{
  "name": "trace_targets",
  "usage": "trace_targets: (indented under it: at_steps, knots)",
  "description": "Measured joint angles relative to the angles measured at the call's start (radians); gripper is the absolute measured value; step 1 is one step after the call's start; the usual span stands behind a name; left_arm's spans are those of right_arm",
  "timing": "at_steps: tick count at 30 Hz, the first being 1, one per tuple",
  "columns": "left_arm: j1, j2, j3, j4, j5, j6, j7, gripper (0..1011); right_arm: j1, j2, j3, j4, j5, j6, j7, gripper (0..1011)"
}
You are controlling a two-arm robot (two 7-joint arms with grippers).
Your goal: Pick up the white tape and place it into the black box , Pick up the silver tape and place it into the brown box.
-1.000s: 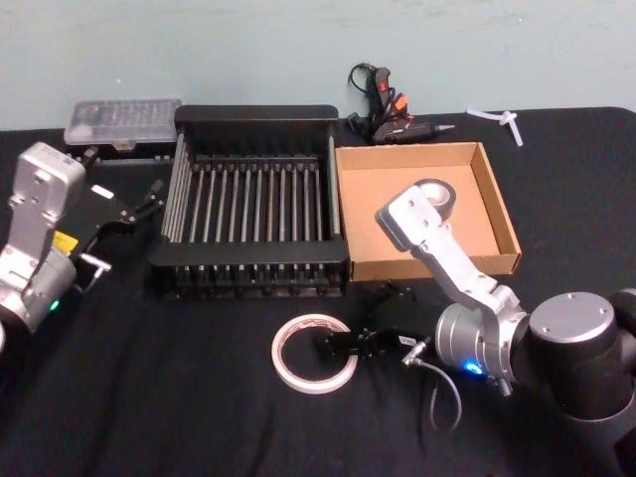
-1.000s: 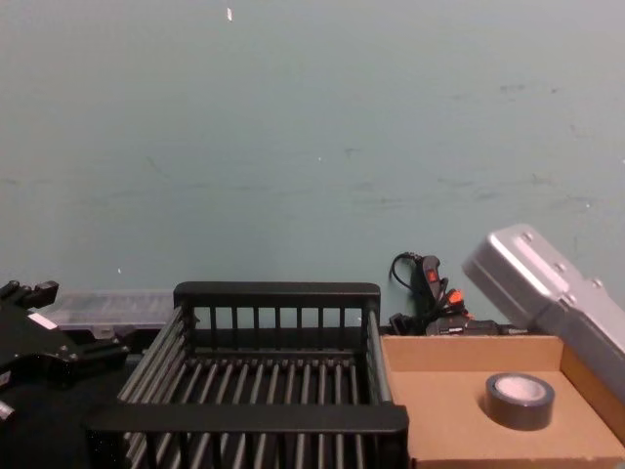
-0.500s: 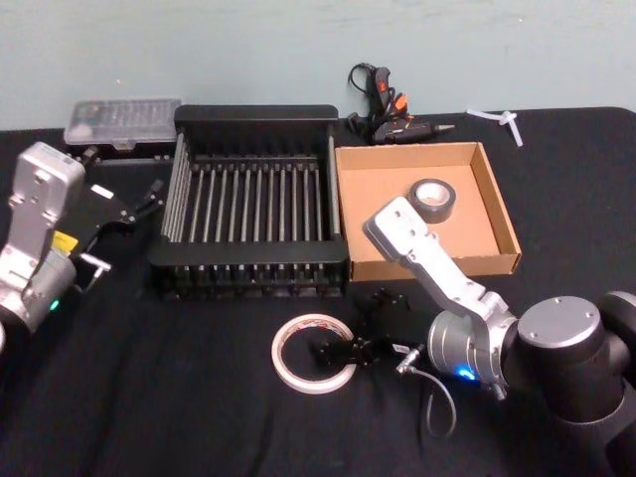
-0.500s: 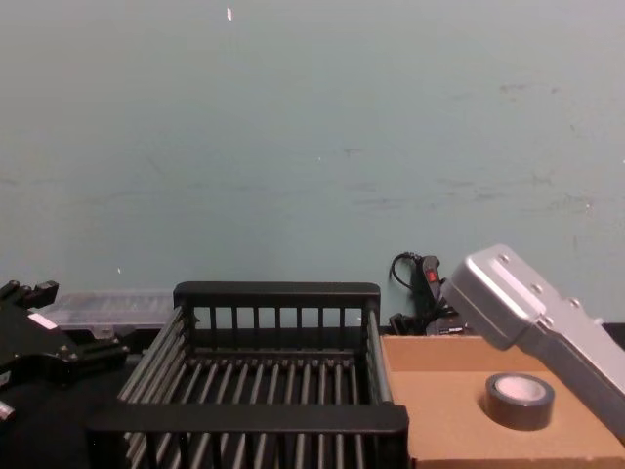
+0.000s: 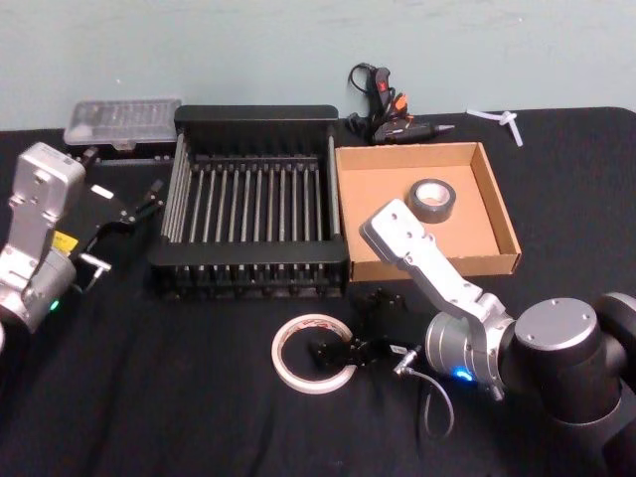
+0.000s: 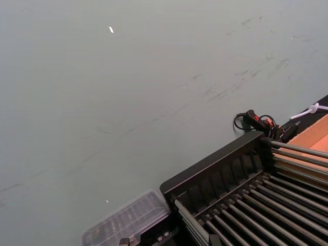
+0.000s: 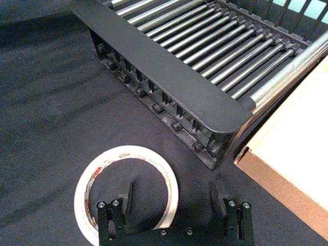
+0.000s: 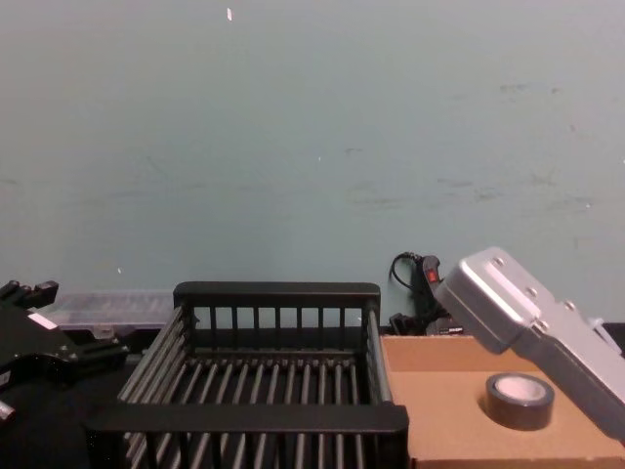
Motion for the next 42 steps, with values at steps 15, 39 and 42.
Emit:
trace_targets:
  at_steps: [15,39,42]
  knots:
    - [0.0,0.0,0.0,0.0,0.0,0.0,0.0,1001,-0.001,-0.009,0.002,0.009,-0.007,-0.001,0.004,1002]
    - [0.0,0.0,0.0,0.0,0.0,0.0,0.0,1001,-0.004,-0.016,0.003,0.014,-0.019,0.007,0.005,1002]
    - [0.0,0.0,0.0,0.0,0.0,0.0,0.0,1001,-0.004,-0.017,0.003,0.014,-0.02,0.007,0.005,1002]
